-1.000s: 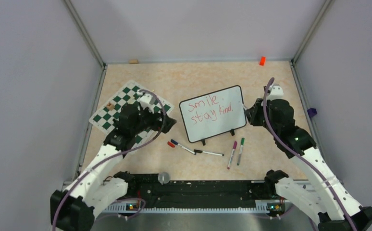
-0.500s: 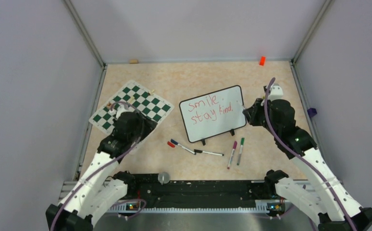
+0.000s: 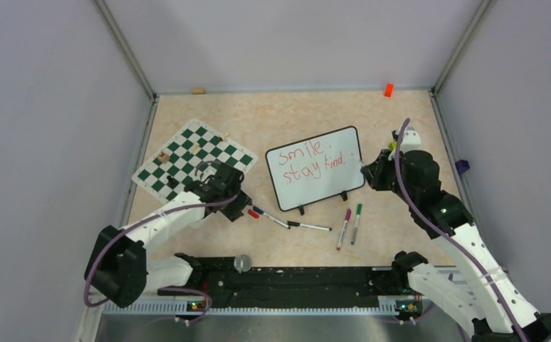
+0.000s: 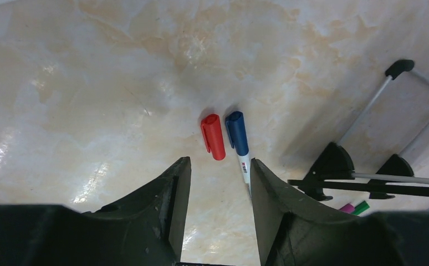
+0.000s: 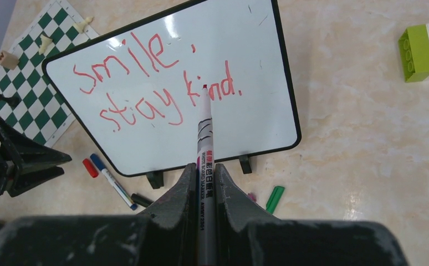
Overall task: Write a sentence on the whiteboard
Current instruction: Write a sentence on the whiteboard, then close the whiteboard marker at the center of the board.
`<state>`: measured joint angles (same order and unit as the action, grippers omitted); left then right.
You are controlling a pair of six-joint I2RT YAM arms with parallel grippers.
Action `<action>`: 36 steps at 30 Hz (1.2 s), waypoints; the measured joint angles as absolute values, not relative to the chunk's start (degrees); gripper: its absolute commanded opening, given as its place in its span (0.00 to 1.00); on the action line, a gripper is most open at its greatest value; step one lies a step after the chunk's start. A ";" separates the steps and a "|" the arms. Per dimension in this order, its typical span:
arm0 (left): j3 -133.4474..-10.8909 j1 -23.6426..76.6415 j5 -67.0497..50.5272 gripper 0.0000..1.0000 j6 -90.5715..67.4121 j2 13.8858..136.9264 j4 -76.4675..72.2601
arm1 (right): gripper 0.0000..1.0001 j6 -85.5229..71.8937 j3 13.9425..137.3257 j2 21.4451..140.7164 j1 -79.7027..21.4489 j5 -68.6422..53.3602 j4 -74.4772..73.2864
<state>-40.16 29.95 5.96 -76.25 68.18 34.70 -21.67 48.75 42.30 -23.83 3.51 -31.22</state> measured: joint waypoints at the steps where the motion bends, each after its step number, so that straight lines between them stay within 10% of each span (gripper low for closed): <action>1: -40.16 30.50 6.00 0.48 -76.84 69.21 34.50 | 0.00 -21.69 48.75 42.04 -23.83 3.53 -31.46; 19: -44.58 32.73 6.44 0.42 -80.07 84.01 34.85 | 0.00 -21.67 48.73 44.88 -23.83 1.63 -30.85; 26: -45.21 32.73 8.12 0.00 -82.17 83.81 36.58 | 0.00 -21.19 48.40 44.97 -23.83 -0.51 -30.35; 36: -40.01 32.73 8.25 0.00 -85.62 76.90 34.68 | 0.00 -19.94 41.36 41.34 -27.94 -10.57 -26.76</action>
